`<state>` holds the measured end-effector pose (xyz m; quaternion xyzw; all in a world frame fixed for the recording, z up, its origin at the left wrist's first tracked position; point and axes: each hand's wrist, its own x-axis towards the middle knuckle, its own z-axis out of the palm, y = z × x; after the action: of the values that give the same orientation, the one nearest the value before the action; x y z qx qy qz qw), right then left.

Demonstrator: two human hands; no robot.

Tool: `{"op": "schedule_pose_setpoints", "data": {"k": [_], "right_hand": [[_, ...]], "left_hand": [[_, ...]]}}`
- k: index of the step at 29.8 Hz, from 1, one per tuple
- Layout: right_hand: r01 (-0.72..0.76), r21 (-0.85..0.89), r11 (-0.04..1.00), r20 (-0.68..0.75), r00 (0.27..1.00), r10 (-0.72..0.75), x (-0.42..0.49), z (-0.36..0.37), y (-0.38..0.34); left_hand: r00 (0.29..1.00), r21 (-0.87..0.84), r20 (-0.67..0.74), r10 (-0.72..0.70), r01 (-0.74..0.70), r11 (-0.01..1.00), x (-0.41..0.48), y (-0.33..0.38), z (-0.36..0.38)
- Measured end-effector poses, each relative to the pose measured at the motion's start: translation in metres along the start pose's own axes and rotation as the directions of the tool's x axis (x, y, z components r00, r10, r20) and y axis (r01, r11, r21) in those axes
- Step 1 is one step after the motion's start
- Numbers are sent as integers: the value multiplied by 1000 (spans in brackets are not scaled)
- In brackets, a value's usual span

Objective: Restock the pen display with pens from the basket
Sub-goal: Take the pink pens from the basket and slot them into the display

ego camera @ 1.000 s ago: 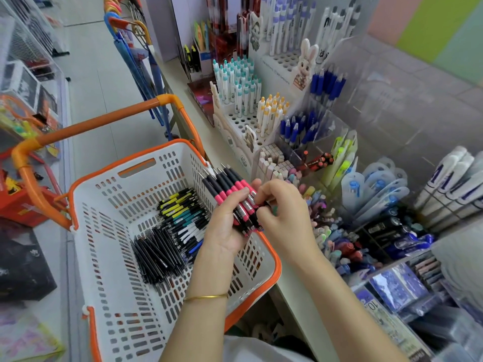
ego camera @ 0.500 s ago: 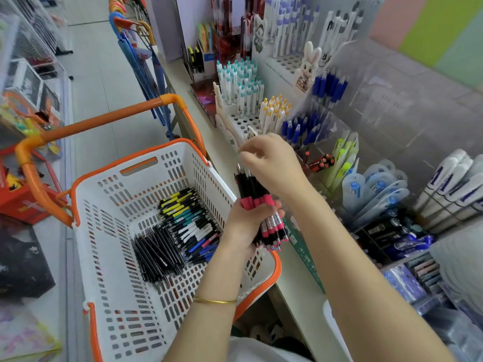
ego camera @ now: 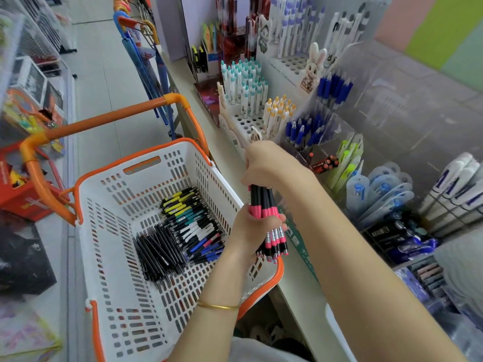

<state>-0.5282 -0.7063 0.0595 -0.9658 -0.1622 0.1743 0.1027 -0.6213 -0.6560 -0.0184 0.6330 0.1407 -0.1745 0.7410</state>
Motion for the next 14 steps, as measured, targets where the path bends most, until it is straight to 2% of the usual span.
{"op": "schedule_pose_setpoints", "data": {"k": [9,14], "right_hand": [[-120,-132,984,-63,992,112,-5,5,-3],[-96,-38,995,-139,986,90,-2,8,-1]], "left_hand": [[1000,23,3,14,-14,1000,3,-4,2],[1000,-16,12,-1,1,1000,9,0,-1]]}}
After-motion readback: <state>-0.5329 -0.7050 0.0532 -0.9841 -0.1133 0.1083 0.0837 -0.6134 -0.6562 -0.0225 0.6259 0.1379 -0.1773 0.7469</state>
